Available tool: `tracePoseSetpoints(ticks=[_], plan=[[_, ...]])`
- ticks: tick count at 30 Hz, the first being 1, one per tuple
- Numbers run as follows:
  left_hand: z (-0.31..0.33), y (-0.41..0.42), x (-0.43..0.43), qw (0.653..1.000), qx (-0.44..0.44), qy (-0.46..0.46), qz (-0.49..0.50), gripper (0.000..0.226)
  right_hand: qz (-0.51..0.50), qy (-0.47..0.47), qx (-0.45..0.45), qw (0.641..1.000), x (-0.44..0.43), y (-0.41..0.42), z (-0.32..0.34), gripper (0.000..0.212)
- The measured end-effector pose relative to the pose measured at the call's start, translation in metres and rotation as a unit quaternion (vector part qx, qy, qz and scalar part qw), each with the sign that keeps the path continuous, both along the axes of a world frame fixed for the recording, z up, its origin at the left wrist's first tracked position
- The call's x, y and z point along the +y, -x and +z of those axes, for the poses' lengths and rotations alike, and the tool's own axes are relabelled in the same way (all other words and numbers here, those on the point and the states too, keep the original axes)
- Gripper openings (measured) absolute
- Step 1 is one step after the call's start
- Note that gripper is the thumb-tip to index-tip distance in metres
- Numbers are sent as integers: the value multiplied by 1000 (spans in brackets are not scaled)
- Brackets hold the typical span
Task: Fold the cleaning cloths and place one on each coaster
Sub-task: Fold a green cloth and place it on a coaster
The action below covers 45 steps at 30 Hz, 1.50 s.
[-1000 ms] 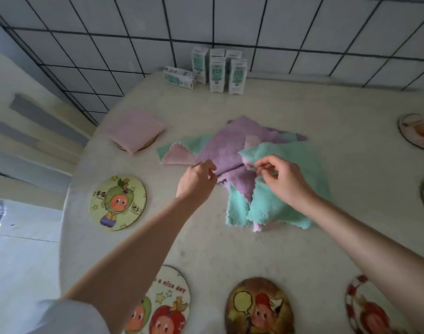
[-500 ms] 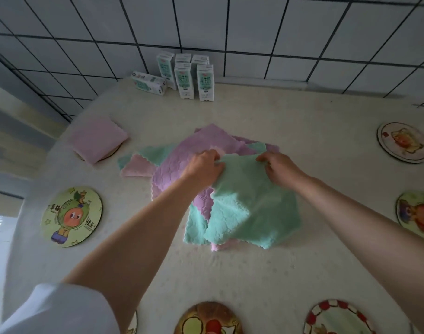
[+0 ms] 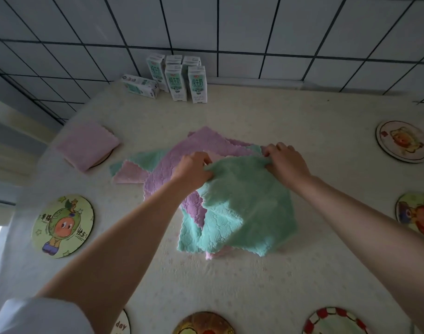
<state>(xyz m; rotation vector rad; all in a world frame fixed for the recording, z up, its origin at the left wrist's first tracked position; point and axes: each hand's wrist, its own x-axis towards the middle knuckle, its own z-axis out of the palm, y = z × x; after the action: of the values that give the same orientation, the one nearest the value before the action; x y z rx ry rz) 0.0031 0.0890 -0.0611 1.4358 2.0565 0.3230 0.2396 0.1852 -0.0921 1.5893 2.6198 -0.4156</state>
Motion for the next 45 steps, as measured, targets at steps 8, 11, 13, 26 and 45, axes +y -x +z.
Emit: tracePoseSetpoints(ticks=[8, 11, 13, 26, 45], plan=[[45, -9, -31, 987, -136, -75, -36, 14, -13, 18, 44, 999, -18, -14, 30, 26], [66, -14, -49, 982, -157, -83, -72, 10, 46, 48, 31, 997, -33, -5, 42, 50], [78, -15, -63, 979, -162, -104, -71, 10, 76, 27, 32, 996, -46, 2, 49, 42], [136, 56, -163, 970, -191, -126, -85, 16, 197, 259, 135, 936, -155, 87, 99, 40], [159, 278, -267, 962, -67, -259, 48, 23, 129, -108, 274, 947, -253, 249, 161, 16]])
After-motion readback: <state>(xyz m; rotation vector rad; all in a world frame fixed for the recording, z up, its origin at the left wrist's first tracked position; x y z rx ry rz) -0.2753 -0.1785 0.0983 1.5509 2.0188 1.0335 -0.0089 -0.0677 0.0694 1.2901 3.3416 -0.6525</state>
